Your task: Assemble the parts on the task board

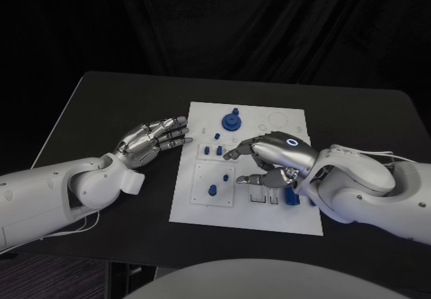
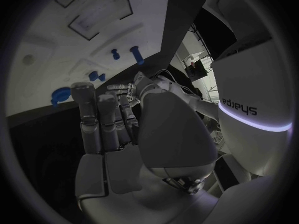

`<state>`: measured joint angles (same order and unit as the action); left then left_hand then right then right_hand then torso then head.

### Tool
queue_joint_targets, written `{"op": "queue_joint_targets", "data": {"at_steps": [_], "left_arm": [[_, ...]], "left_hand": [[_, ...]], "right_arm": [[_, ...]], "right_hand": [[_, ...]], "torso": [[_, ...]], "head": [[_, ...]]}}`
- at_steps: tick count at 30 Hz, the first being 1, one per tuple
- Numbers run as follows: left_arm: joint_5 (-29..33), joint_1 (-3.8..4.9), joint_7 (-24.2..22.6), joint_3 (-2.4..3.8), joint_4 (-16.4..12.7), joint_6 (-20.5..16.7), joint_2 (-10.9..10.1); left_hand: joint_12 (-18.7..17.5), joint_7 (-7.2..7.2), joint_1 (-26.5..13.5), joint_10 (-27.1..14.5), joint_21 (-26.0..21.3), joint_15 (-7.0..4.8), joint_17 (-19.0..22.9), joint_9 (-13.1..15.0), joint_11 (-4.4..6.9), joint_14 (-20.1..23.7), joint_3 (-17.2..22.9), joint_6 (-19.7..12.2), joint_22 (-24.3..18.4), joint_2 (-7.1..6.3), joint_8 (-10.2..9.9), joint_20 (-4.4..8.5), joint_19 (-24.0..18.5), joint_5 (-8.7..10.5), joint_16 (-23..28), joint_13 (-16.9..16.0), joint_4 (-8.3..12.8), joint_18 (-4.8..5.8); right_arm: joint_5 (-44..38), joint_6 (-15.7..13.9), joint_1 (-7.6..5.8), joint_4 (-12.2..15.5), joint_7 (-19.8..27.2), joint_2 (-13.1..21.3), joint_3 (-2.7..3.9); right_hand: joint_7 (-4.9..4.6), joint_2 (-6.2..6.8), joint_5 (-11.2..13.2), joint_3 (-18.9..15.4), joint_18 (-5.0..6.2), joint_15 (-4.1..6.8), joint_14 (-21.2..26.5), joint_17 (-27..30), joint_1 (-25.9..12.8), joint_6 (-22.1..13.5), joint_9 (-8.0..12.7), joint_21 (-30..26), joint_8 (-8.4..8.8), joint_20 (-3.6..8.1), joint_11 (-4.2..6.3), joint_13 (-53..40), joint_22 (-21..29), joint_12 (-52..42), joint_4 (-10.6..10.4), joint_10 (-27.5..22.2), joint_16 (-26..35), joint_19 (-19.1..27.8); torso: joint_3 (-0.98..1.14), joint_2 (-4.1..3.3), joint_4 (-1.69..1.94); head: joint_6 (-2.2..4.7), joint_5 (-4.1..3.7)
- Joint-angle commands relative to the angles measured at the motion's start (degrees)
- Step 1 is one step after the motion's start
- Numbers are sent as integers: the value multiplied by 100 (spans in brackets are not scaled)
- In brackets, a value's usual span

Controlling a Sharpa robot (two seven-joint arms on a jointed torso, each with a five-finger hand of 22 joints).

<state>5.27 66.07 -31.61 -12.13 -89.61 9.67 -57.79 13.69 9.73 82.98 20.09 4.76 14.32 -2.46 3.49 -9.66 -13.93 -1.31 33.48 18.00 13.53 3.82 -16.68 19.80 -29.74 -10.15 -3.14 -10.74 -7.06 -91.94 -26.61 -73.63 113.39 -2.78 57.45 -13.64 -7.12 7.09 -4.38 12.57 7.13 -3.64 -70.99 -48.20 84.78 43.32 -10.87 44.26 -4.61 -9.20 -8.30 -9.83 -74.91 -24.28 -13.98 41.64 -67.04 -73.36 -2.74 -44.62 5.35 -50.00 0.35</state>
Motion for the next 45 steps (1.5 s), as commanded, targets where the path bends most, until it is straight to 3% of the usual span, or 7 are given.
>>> {"op": "queue_joint_targets", "data": {"at_steps": [1,7,12,19,28,35,45], "left_arm": [[24,-7,-59,5,-38,10,-5],[24,-7,-91,5,-61,5,-12],[24,-7,-120,5,-79,-17,-41],[24,-8,-127,4,-88,-35,-72],[24,-8,-120,4,-70,-19,-42],[24,-8,-110,4,-59,-12,-39],[24,-10,-96,4,-23,10,-9]], "left_hand": [[32,127,-51,26,-23,6,-5,5,-48,18,50,0,-1,-14,29,0,3,-37,-36,-6,6,100],[44,129,-56,43,-19,5,-8,9,-51,7,58,23,1,-36,38,0,12,-39,-49,-9,13,99],[68,127,-57,78,-16,4,-8,11,-53,3,64,34,7,-48,42,0,23,-42,-54,-15,19,99],[95,127,-61,119,-13,3,-10,13,-55,-6,73,50,9,-60,48,0,32,-49,-64,-21,25,97],[102,128,-62,130,-12,3,-10,13,-56,-8,76,47,9,-62,49,0,34,-51,-67,-23,25,97],[109,128,-63,140,-12,1,-10,13,-58,-8,80,44,7,-62,49,0,34,-53,-68,-24,25,97],[107,129,-66,137,-12,1,-9,11,-59,-2,86,32,4,-58,47,0,33,-54,-65,-24,24,96]], "right_arm": [[655,-443,-91,205,5,349,-18],[1174,-338,-79,394,-239,993,-55],[1353,-185,119,460,-982,1354,-65],[1341,281,232,517,-2080,1553,-69],[1203,578,274,517,-2613,1535,-70],[917,811,327,510,-2841,1505,-70],[446,1301,360,571,-3108,1477,-70]], "right_hand": [[-37,-89,-139,39,137,52,130,217,82,193,-13,-221,-112,19,57,-128,-364,-353,0,216,142,96],[20,-164,-300,-117,122,434,130,518,38,1259,-404,-513,-885,305,491,-1668,-267,-2920,66,838,415,100],[266,-329,-966,-375,-116,639,-955,-1544,-978,1085,-1107,1211,-1875,555,750,-5926,-737,-5884,-226,2995,-911,-708],[301,-332,-1263,-335,-290,695,-1444,-2839,-1908,814,-1544,2349,-2352,628,816,-7726,-960,-6498,-266,4568,-1634,-1029],[416,-210,-972,-78,-419,798,-1736,-3671,-2566,601,-2319,3214,-3108,710,917,-8017,-1127,-6572,-285,4836,-2044,-1212],[521,8,-204,-46,-446,868,-1774,-3776,-3002,537,-2950,3410,-3700,781,1013,-8017,-1162,-6572,-298,4836,-2083,-1237],[544,232,62,-181,-407,888,-1714,-3594,-3437,542,-3096,3256,-3762,803,1035,-8017,-1107,-6572,-312,4836,-1968,-1157]], "torso": [[-4,6,-9],[-6,15,-15],[-14,9,7],[-6,0,16],[16,10,-1],[8,2,1],[1,0,14]], "head": [[0,-91],[0,-398],[0,-621],[0,-813],[0,-858],[0,-834],[0,-834]]}}
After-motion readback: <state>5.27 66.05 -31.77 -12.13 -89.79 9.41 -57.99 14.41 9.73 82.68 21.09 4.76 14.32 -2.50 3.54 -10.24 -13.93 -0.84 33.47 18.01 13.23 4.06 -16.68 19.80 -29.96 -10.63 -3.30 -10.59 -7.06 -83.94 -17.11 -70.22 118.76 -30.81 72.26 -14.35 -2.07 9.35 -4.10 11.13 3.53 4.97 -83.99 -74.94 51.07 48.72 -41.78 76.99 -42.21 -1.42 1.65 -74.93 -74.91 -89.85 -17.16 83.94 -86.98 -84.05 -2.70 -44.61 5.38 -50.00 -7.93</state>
